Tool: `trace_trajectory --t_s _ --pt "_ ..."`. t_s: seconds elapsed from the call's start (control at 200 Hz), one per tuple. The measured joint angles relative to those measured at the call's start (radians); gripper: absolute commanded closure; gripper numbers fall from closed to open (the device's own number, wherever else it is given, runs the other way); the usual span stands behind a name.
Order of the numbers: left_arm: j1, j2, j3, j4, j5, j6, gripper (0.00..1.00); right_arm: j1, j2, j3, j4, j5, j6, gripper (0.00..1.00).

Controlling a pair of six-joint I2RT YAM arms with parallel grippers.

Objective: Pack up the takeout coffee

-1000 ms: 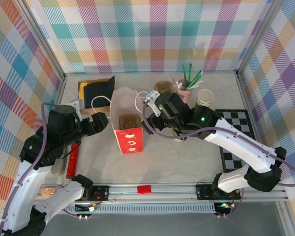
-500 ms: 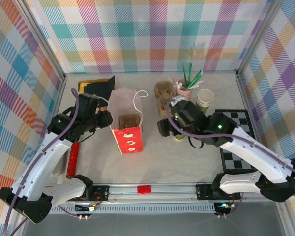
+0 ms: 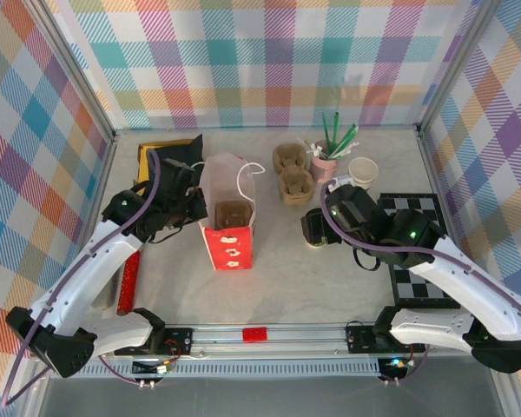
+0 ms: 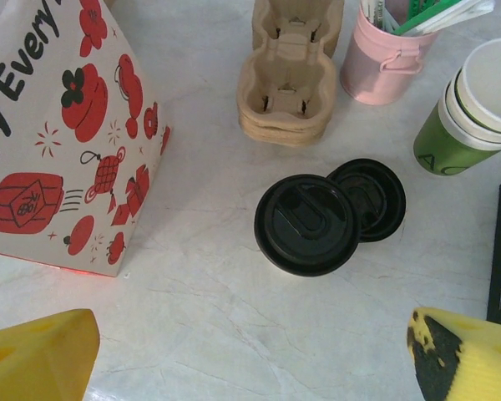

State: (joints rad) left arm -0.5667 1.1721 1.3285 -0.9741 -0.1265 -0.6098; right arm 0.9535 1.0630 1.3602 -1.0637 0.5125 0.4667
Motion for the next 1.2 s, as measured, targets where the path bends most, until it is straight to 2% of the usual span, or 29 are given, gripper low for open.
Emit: trace_trajectory --t_s 0.355,0.565,0.66,0.77,0.91,0.955,1.035,1.121,1.201 --pt "-0.161 0.051 0.028 0.026 -0.067 -0.119 1.0 -0.012 -0.088 -0.013 -0.007 0.039 -0.003 0.07" --pt "-0.231 0.06 0.032 0.034 -0.1 -0.182 1.0 -0.03 -0.127 -0.026 -0.034 0.065 -0.004 0.03" --pt "-0.251 0.06 0.032 0.034 -0.111 -0.2 1.0 -0.045 -0.136 -0.035 -0.041 0.07 -0.01 0.0" --pt "-0.257 0.059 0.03 0.038 -0.111 -0.219 1.0 -0.068 -0.137 -0.048 -0.041 0.063 -0.031 0.01" --pt "-0.258 0.058 0.026 0.04 -0.118 -0.236 1.0 -0.14 -0.122 -0.059 -0.036 -0.008 -0.088 0.01" --pt "-0.258 0.057 0.023 0.039 -0.123 -0.236 0.95 -0.177 -0.11 -0.06 -0.033 -0.051 -0.114 0.01" --pt "-0.258 0.057 0.023 0.038 -0.13 -0.235 0.78 -0.255 -0.077 -0.068 -0.023 -0.145 -0.173 0.01" --pt "-0.258 0.057 0.023 0.038 -0.145 -0.241 0.67 -0.322 -0.036 -0.082 -0.01 -0.237 -0.237 0.01" --pt "-0.258 0.054 0.023 0.034 -0.153 -0.23 0.49 -0.363 -0.009 -0.095 0.009 -0.303 -0.303 0.01"
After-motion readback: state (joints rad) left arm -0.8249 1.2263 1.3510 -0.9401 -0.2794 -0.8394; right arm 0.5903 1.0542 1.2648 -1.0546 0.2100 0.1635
